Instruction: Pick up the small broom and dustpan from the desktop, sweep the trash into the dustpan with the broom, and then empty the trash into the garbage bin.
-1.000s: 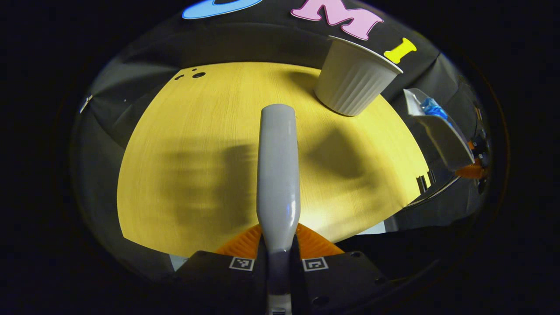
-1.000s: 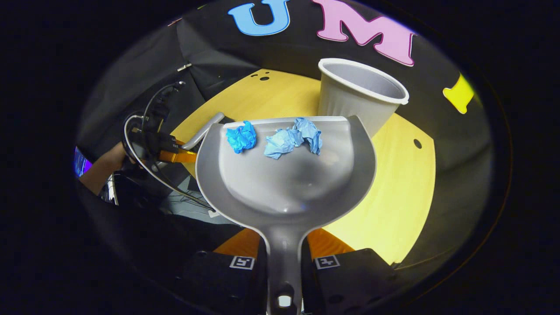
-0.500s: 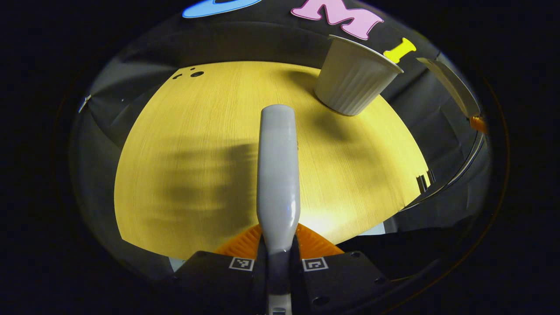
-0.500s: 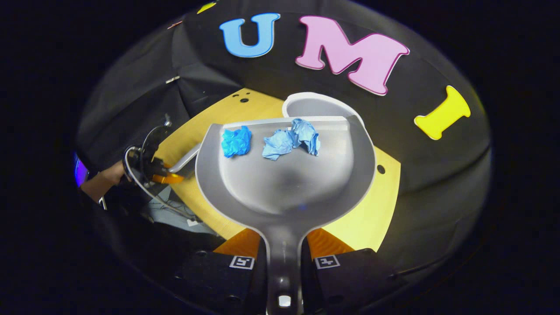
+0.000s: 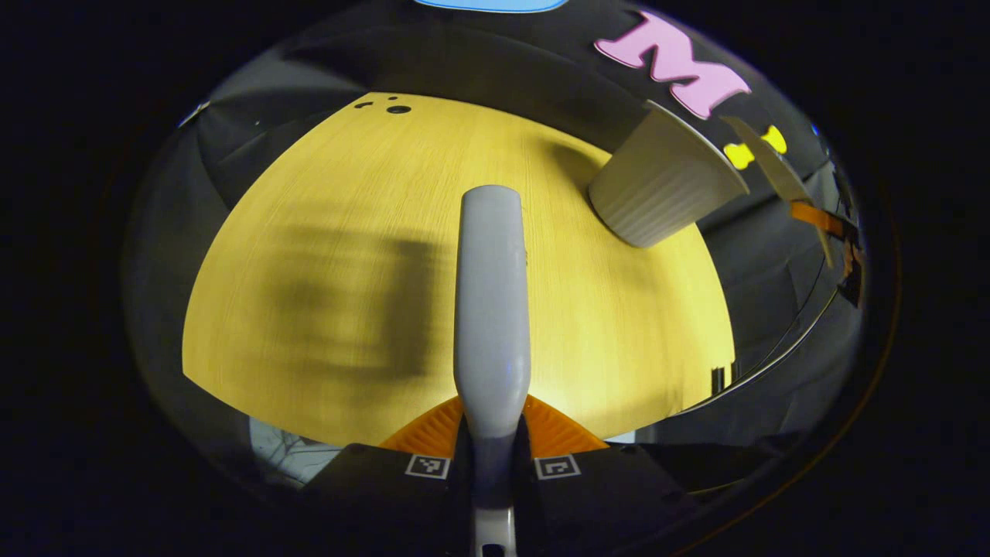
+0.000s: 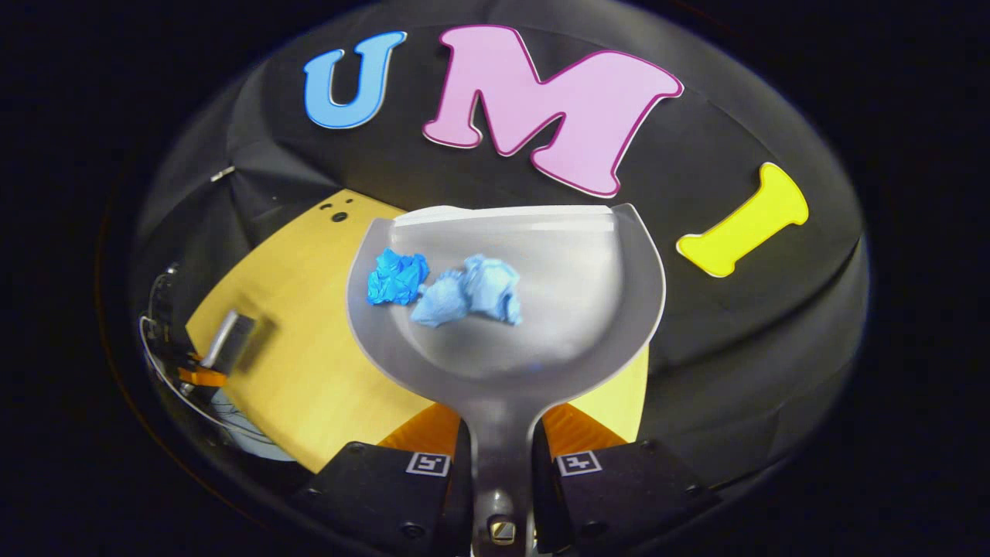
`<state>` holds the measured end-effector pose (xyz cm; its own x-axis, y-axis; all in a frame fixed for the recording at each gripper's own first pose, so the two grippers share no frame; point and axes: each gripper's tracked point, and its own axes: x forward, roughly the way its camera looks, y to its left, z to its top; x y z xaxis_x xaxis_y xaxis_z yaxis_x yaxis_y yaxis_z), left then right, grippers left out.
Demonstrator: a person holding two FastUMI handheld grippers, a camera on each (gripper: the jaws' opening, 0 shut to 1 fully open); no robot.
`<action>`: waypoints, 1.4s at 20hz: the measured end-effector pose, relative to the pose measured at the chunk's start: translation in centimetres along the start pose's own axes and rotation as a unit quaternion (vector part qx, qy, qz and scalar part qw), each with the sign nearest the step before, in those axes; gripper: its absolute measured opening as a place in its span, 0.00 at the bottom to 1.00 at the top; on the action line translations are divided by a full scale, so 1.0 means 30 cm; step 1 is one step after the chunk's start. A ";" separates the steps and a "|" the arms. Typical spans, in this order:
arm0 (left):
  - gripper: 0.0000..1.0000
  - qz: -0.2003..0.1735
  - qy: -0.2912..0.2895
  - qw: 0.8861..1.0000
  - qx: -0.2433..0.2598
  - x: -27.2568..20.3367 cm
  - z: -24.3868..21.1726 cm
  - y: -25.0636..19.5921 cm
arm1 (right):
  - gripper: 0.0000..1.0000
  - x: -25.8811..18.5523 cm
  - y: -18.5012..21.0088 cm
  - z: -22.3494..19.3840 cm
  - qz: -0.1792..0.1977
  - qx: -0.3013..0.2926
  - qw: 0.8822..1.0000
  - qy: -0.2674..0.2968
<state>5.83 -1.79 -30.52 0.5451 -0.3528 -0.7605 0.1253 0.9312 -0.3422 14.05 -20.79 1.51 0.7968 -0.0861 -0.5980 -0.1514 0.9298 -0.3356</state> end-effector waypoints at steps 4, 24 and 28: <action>0.25 0.016 -0.004 1.000 0.014 -0.002 0.007 -0.005 | 0.35 0.110 -0.053 0.032 -0.053 -0.017 0.998 -0.016; 0.26 0.028 0.006 0.999 0.017 0.024 0.018 -0.002 | 0.35 0.219 -0.090 0.069 -0.277 -0.196 0.939 -0.059; 0.26 0.023 0.008 0.999 0.026 0.023 0.028 -0.014 | 0.35 0.206 -0.090 0.085 -0.310 -0.239 0.918 -0.068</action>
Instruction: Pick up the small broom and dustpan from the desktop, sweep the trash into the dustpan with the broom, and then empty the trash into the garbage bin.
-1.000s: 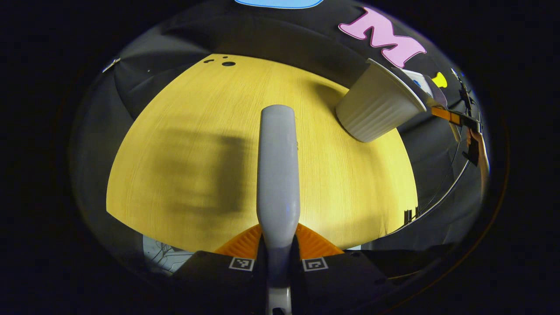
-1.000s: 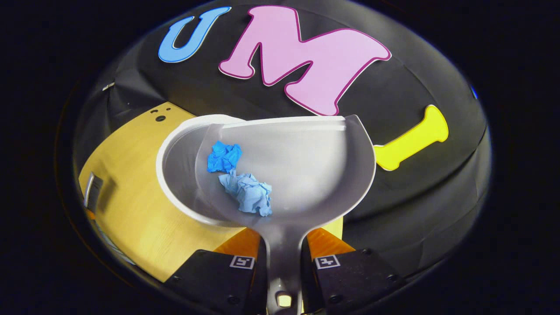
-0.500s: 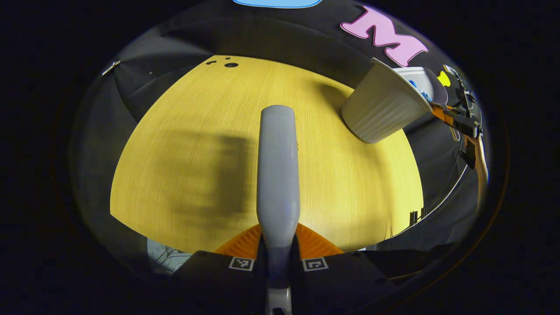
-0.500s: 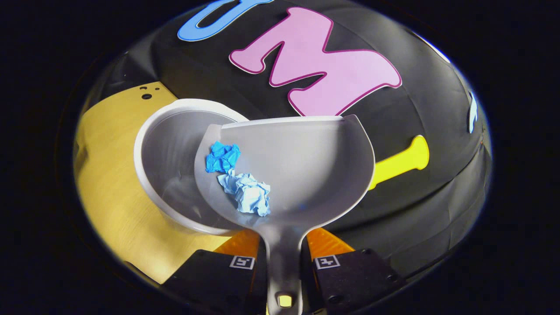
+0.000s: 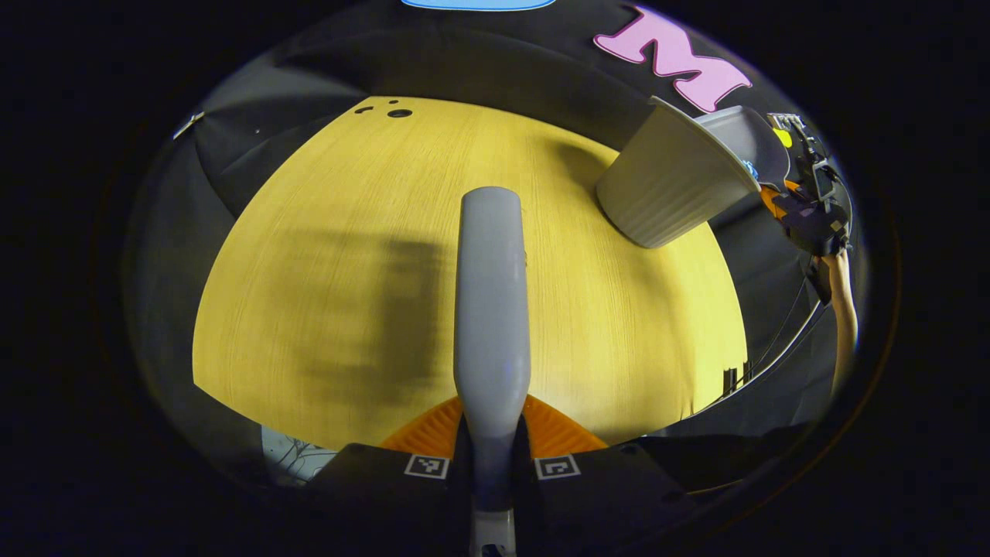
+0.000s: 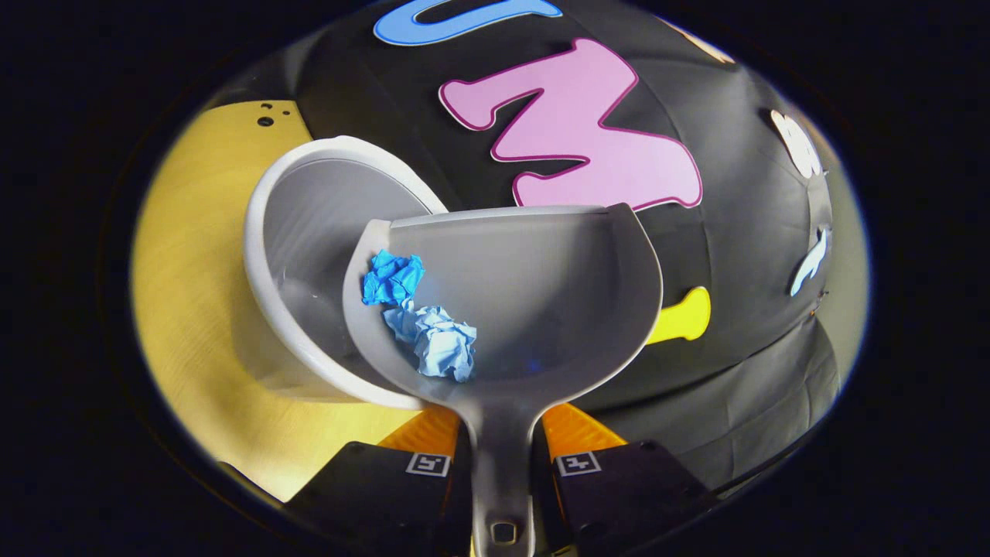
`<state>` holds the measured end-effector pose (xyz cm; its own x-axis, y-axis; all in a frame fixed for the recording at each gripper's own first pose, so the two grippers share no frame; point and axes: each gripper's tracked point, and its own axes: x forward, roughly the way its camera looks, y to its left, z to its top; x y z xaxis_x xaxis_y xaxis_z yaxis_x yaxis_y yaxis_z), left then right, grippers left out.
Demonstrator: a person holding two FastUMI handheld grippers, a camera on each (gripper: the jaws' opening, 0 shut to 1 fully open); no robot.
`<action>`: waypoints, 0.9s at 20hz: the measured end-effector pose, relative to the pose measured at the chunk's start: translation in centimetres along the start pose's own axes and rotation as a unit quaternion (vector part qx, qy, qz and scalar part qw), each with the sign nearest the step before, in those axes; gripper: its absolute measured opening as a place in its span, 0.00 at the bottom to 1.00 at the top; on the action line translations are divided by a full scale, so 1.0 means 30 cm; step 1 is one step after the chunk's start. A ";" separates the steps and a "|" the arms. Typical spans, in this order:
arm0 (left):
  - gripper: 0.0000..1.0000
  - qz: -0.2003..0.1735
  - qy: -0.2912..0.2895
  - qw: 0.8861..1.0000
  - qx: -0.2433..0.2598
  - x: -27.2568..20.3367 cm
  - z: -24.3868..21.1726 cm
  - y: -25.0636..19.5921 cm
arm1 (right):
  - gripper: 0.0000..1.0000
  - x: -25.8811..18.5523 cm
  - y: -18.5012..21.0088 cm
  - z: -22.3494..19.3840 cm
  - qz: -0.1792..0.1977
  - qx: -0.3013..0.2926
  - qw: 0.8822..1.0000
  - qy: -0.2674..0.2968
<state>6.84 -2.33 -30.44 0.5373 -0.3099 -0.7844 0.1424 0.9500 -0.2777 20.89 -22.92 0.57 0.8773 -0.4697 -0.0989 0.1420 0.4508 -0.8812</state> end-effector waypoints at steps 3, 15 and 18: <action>0.26 0.000 0.003 1.000 0.003 0.005 0.009 -0.008 | 0.35 -0.005 -0.011 0.000 -0.016 -0.013 1.000 -0.006; 0.26 -0.011 0.006 1.000 0.008 0.015 -0.004 -0.029 | 0.35 -0.042 -0.041 0.050 -0.094 -0.109 0.989 -0.025; 0.26 -0.012 0.008 1.000 0.008 0.021 -0.009 -0.034 | 0.35 -0.048 -0.046 0.061 -0.108 -0.128 0.985 -0.032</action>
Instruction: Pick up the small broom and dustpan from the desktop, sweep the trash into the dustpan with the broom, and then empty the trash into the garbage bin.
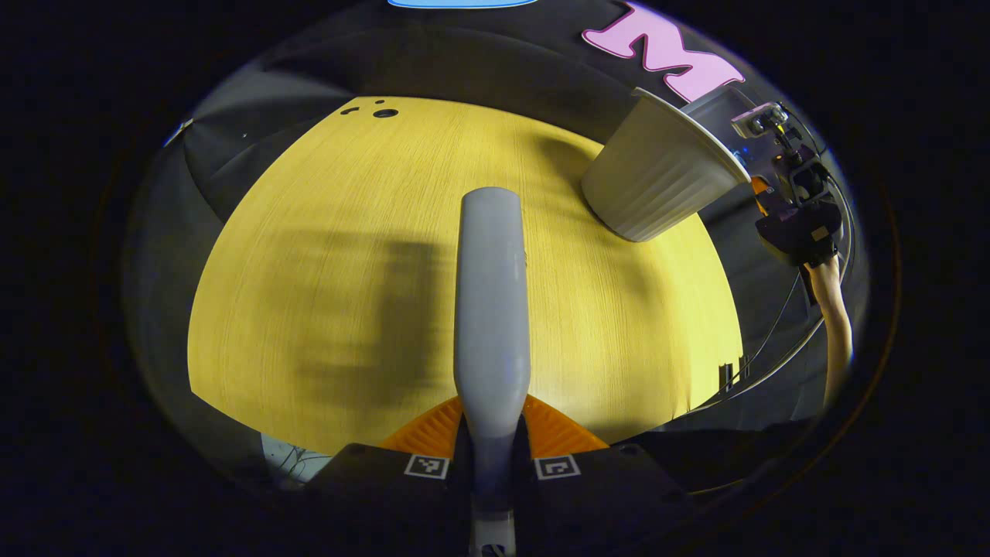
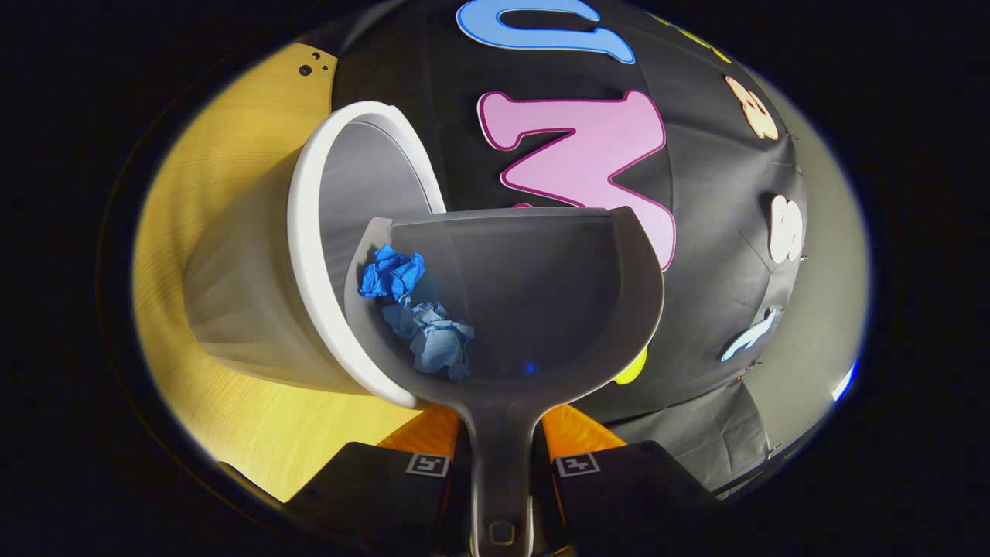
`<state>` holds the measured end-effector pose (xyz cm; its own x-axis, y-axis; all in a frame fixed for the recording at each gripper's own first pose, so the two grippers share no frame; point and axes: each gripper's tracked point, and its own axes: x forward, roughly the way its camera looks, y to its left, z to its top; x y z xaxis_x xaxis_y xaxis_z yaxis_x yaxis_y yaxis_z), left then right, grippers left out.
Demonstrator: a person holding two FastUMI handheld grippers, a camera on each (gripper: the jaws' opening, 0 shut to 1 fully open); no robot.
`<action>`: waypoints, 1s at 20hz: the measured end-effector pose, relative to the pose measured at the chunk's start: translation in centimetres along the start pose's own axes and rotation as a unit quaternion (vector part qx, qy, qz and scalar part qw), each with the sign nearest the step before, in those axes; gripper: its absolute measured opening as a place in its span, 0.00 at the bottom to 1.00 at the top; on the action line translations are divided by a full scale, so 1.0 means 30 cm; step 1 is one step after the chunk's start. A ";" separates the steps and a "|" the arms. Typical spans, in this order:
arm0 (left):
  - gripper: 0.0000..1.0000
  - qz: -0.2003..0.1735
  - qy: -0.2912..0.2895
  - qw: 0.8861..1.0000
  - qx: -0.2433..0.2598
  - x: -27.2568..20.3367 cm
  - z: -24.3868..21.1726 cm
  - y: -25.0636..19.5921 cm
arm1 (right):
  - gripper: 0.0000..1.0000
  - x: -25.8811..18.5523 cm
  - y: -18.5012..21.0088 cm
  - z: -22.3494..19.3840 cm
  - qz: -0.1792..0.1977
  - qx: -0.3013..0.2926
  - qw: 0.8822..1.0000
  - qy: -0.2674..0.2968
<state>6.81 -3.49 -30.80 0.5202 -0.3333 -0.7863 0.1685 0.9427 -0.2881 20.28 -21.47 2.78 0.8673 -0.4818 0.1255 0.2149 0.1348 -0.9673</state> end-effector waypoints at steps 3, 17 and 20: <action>0.26 0.000 0.002 1.000 0.002 0.000 -0.007 -0.004 | 0.35 0.013 -0.017 0.005 -0.012 -0.038 0.999 -0.012; 0.26 0.004 -0.004 1.000 0.007 -0.020 -0.001 -0.009 | 0.35 0.026 -0.013 -0.005 0.024 -0.033 0.999 -0.034; 0.26 0.006 -0.005 1.000 0.007 -0.022 -0.003 -0.012 | 0.35 0.028 -0.020 -0.021 0.042 0.028 0.998 -0.021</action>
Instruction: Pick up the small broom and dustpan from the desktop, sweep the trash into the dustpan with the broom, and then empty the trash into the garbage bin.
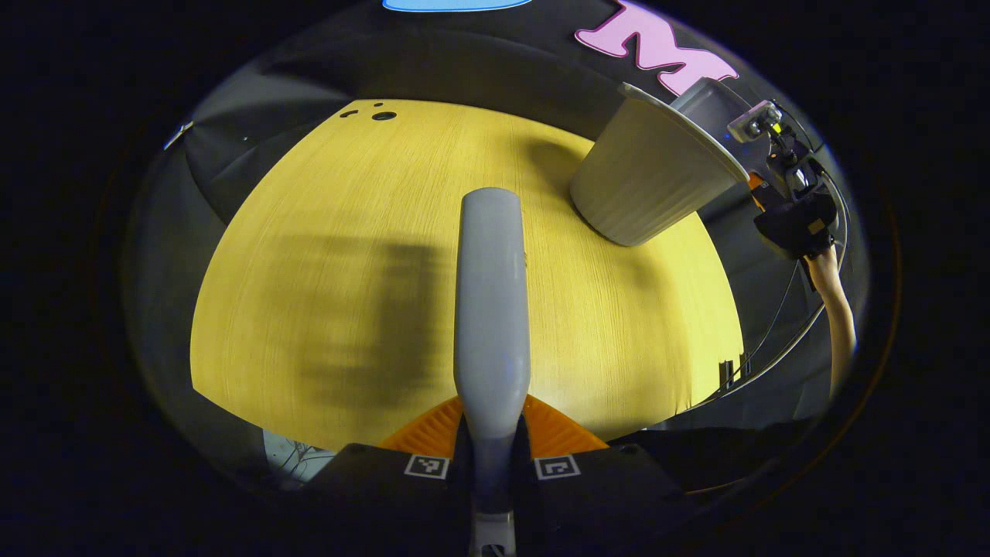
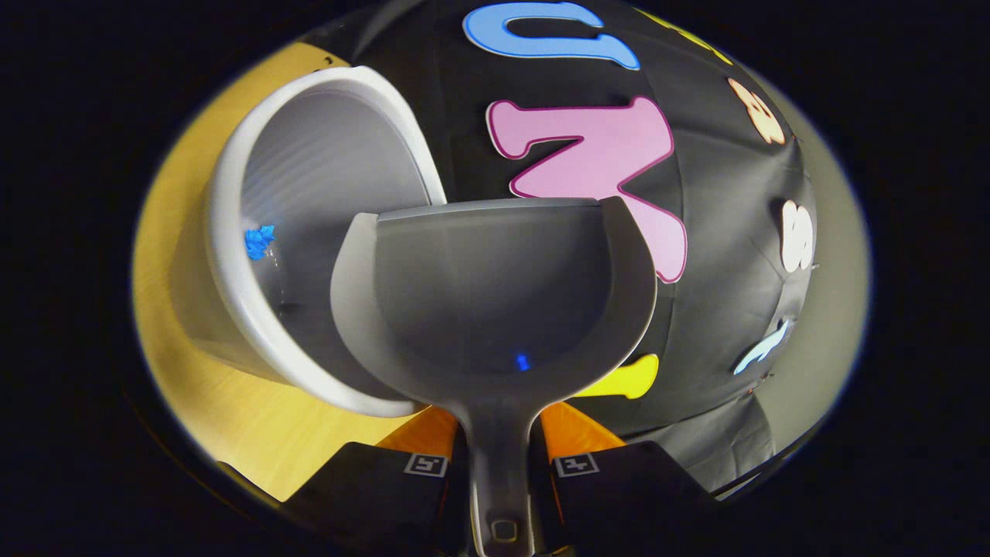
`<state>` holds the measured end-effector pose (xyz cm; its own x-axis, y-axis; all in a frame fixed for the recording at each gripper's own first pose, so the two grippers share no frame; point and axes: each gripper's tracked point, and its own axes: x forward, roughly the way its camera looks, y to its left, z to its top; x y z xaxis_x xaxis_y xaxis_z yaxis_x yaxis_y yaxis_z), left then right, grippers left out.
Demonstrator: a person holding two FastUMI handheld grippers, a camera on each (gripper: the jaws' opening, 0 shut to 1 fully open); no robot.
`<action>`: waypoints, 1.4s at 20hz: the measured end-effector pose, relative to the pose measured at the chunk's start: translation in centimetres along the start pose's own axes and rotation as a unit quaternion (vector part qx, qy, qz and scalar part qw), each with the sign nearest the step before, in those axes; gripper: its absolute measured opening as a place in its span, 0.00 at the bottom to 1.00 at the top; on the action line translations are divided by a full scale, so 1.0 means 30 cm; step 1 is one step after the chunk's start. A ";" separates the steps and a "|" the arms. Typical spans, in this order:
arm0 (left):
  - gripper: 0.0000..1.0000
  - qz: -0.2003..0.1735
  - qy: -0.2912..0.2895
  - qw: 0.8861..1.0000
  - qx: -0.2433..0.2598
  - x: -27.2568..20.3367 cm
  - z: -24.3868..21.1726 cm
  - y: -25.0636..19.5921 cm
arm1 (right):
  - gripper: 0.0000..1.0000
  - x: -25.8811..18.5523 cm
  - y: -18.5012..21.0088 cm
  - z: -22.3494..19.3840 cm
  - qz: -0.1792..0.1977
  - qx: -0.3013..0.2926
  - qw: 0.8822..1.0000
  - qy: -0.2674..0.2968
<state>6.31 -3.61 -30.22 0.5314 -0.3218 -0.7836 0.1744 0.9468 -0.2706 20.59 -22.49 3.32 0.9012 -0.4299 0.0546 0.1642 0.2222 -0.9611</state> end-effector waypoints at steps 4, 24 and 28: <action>0.26 0.001 -0.003 1.000 -0.001 -0.005 0.004 -0.007 | 0.35 -0.008 -0.070 -0.002 0.013 0.085 0.996 0.016; 0.26 0.055 -0.050 0.997 -0.026 -0.120 0.015 0.173 | 0.35 -0.415 -0.264 0.460 0.276 0.440 0.853 -0.056; 0.26 0.058 -0.055 0.996 -0.034 -0.118 0.003 0.178 | 0.35 -0.620 -0.088 0.587 0.349 0.430 0.830 -0.061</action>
<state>5.43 2.58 -28.85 0.6334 -0.2039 -0.7465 0.0521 0.9737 -0.2217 10.47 0.32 9.61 0.9227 0.1467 -0.3564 -0.2368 0.9454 -0.2239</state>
